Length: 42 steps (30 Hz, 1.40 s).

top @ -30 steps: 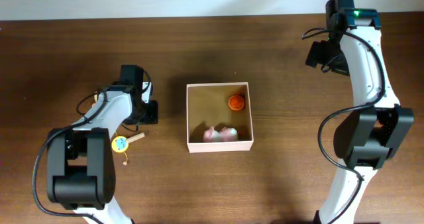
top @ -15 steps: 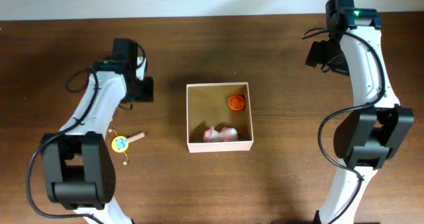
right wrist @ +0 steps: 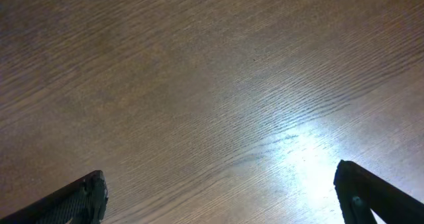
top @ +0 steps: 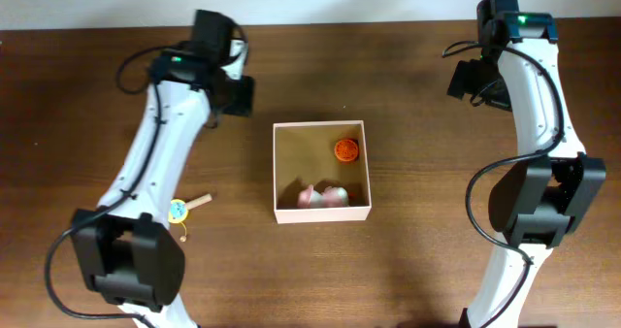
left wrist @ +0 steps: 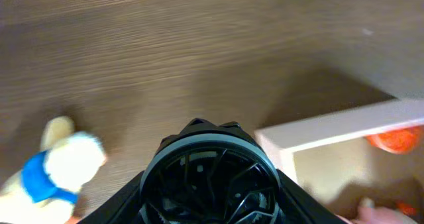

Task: Pack container
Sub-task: 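Lift the left gripper up and forward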

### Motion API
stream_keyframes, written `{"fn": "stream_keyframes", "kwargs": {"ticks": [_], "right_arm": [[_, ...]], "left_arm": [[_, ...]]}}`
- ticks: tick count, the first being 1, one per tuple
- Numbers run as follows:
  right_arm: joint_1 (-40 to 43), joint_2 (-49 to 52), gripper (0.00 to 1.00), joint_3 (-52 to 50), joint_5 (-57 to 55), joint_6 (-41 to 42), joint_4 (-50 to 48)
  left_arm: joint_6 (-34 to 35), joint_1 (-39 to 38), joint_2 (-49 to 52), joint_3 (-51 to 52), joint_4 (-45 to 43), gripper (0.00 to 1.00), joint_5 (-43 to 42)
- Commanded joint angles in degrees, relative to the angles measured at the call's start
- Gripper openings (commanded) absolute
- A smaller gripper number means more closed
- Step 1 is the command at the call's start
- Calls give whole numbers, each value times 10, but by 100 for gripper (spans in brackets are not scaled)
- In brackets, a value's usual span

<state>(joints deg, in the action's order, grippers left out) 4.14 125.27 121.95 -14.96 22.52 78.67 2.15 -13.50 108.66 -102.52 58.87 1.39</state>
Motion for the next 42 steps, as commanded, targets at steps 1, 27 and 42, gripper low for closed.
{"fn": "stream_keyframes", "kwargs": {"ticks": [1,27,42], "right_arm": [[0,-2,99,1,-1,7,0],[0,-2,99,1,-1,7,0],[0,-2,99,1,-1,7,0]], "left_arm": [[-5,-45,1,-13,8,41,0],[-5,-203,59,33,42,38,15],[-5,-203,145,34,11,37,14]]}}
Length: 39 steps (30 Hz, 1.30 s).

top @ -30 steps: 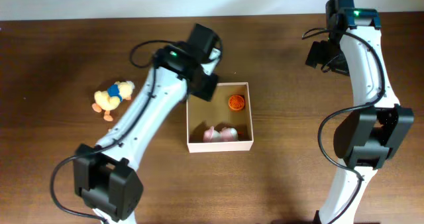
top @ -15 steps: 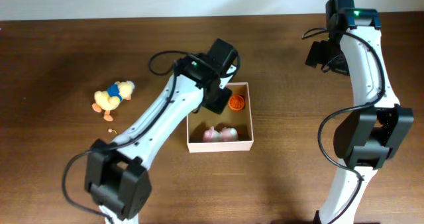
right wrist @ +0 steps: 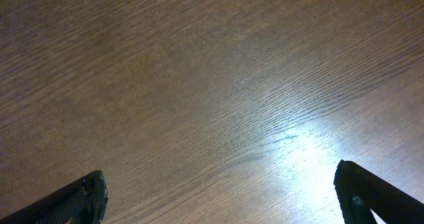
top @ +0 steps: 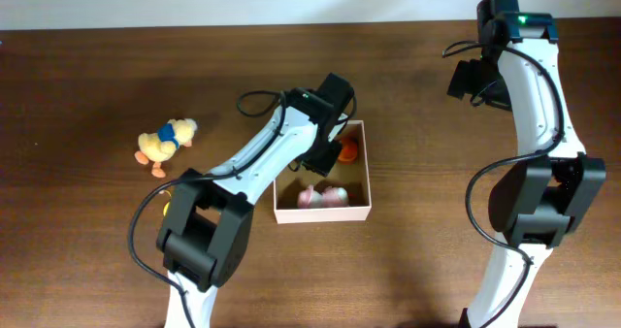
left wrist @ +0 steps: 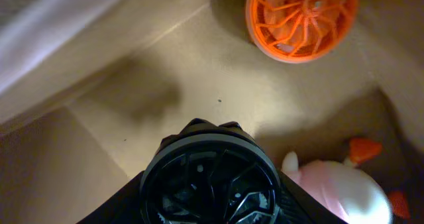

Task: Pack container
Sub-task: 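Lift the left gripper up and forward, then lower the black disc into the box beside the orange ball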

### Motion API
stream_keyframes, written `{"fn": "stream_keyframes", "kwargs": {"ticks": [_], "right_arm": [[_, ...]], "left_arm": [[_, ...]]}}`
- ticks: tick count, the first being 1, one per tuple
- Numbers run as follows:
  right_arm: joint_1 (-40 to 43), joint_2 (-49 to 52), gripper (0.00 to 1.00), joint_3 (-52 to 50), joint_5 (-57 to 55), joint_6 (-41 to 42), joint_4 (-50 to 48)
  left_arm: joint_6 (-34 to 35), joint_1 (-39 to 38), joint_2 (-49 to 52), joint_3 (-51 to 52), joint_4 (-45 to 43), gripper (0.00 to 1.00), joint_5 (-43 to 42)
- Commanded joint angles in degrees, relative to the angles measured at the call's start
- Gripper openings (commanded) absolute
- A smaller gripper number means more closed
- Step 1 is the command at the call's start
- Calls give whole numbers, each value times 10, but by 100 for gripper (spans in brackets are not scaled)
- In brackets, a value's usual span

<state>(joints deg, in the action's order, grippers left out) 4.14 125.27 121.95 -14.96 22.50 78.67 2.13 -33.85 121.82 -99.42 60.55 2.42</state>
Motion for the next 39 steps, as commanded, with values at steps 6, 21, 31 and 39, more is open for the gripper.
{"fn": "stream_keyframes", "kwargs": {"ticks": [6,21,31,39], "right_arm": [[0,-2,99,1,-1,7,0],[0,-2,99,1,-1,7,0],[0,-2,99,1,-1,7,0],[0,-2,99,1,-1,7,0]], "left_arm": [[-5,1,20,3,-26,37,4],[-5,1,20,3,-64,37,5],[-5,1,20,3,-79,37,6],[-5,1,20,3,-81,78,7]]}}
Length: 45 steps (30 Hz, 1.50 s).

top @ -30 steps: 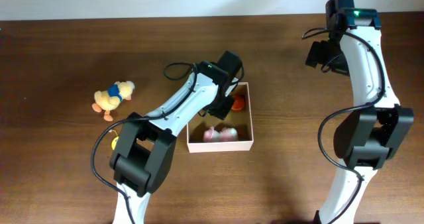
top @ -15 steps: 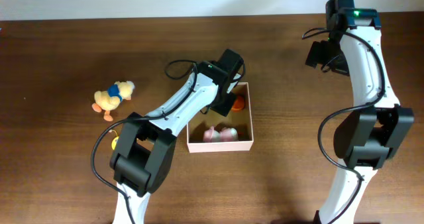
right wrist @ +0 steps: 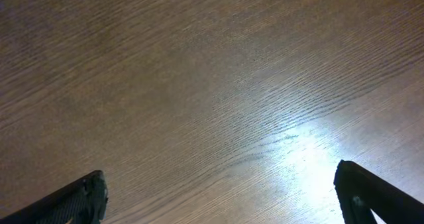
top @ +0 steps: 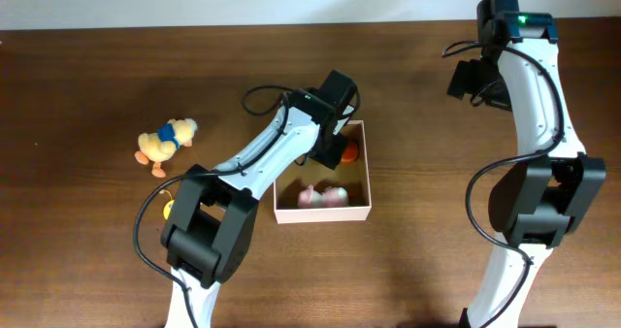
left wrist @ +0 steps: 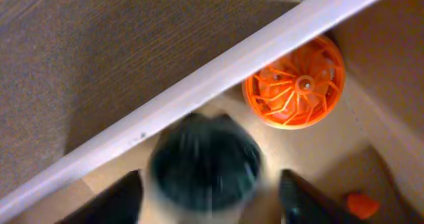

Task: Pack container
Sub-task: 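Lower the black disc into the box beside the orange ball, then open the left gripper and move it to the yellow wooden toy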

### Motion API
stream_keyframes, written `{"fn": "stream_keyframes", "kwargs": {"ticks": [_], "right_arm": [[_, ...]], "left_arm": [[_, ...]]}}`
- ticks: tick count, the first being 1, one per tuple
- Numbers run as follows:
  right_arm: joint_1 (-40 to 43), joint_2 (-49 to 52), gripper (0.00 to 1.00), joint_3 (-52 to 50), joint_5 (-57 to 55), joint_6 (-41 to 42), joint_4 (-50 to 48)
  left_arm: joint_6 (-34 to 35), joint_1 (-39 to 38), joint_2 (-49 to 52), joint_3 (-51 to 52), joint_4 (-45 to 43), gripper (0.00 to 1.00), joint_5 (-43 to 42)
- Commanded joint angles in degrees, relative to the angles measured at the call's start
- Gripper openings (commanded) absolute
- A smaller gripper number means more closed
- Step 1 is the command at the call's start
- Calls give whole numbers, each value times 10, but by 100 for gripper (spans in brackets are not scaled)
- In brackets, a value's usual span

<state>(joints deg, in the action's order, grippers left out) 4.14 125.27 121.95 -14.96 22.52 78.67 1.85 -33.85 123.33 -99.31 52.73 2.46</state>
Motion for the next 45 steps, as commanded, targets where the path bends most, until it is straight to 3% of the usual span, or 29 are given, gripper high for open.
{"fn": "stream_keyframes", "kwargs": {"ticks": [1,4,13,30,36,45], "right_arm": [[0,-2,99,1,-1,7,0],[0,-2,99,1,-1,7,0],[0,-2,99,1,-1,7,0],[0,-2,99,1,-1,7,0],[0,-2,99,1,-1,7,0],[0,-2,99,1,-1,7,0]], "left_arm": [[-2,1,5,2,-2,84,6],[-2,1,5,2,-3,92,6],[-2,1,4,-11,30,92,2],[-2,16,4,-304,250,98,10],[42,78,4,-350,332,99,96],[95,233,4,-348,402,99,101]]}}
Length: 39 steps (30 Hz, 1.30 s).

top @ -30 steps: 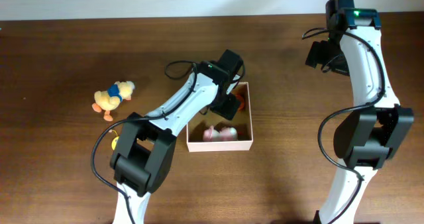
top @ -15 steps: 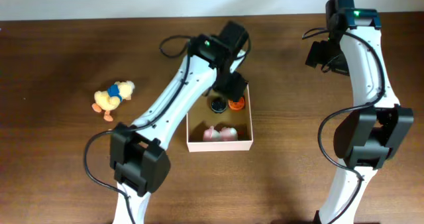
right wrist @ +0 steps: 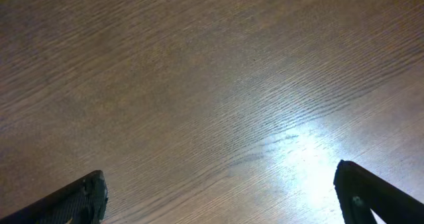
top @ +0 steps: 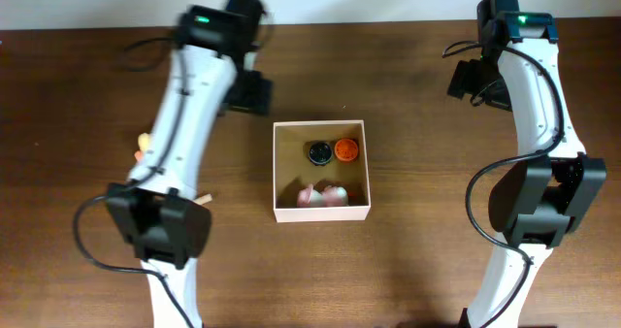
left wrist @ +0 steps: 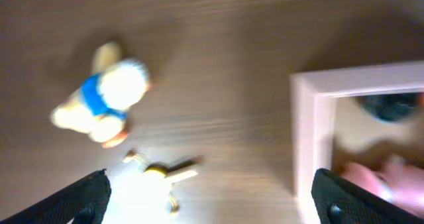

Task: Pack container
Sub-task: 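Open the left gripper and move it to the yellow wooden toy, then lower the left gripper and close it on the toy's stick handle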

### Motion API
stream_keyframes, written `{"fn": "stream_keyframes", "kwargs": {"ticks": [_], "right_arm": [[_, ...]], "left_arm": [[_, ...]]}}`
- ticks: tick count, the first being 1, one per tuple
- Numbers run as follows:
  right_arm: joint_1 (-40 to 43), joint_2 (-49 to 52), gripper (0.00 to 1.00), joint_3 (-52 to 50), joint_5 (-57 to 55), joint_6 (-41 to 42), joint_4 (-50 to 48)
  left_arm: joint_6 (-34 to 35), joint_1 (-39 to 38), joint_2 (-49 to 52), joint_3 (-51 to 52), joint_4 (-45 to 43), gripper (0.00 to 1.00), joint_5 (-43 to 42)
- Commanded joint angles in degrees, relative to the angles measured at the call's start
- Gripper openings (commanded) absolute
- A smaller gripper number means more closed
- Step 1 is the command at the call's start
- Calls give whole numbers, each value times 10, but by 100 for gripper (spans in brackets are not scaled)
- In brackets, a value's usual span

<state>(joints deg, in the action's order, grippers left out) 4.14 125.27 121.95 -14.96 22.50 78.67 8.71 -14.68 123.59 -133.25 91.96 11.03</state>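
The white box [top: 283, 173] stands mid-table. In it lie a black round cap [top: 318, 153], an orange disc [top: 345, 150] and a pink toy [top: 325, 195]. My left gripper [top: 249, 93] hangs open and empty left of the box's back corner. In its blurred wrist view the left gripper [left wrist: 212, 207] looks down on a plush duck [left wrist: 99, 105], a small yellow trinket [left wrist: 162, 174], the box wall [left wrist: 311, 138] and the black cap [left wrist: 391, 106]. My right gripper [top: 475, 81] is far right at the back, and the right gripper [right wrist: 225, 197] is open over bare wood.
In the overhead view the left arm covers most of the duck [top: 142, 146], and only a tip of the yellow trinket [top: 201, 200] shows. The table's far edge meets a pale wall.
The black cap, then blurred between my opened left fingers over the box's back wall, now lies in the box beside the orange disc. My left gripper has moved left out of the box.
My left gripper held the black cap left of the box, near the duck. Then it held the cap inside the box. Then its fingers stood open at the back wall. Now the cap rests in the box and the gripper is outside. The right arm stayed still.
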Motion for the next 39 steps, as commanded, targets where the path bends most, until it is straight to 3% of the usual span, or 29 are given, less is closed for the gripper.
{"fn": "stream_keyframes", "kwargs": {"ticks": [1,6,14,25,39], "right_arm": [[0,-2,99,1,-1,7,0],[0,-2,99,1,-1,7,0],[0,-2,99,1,-1,7,0],[0,-2,99,1,-1,7,0],[0,-2,99,1,-1,7,0]], "left_arm": [[25,52,2,-7,13,99,15],[-7,87,2,40,22,99,23],[-4,83,2,208,-31,99,18],[4,59,-1,287,-29,99,19],[-104,59,-1,461,-132,99,18]]}}
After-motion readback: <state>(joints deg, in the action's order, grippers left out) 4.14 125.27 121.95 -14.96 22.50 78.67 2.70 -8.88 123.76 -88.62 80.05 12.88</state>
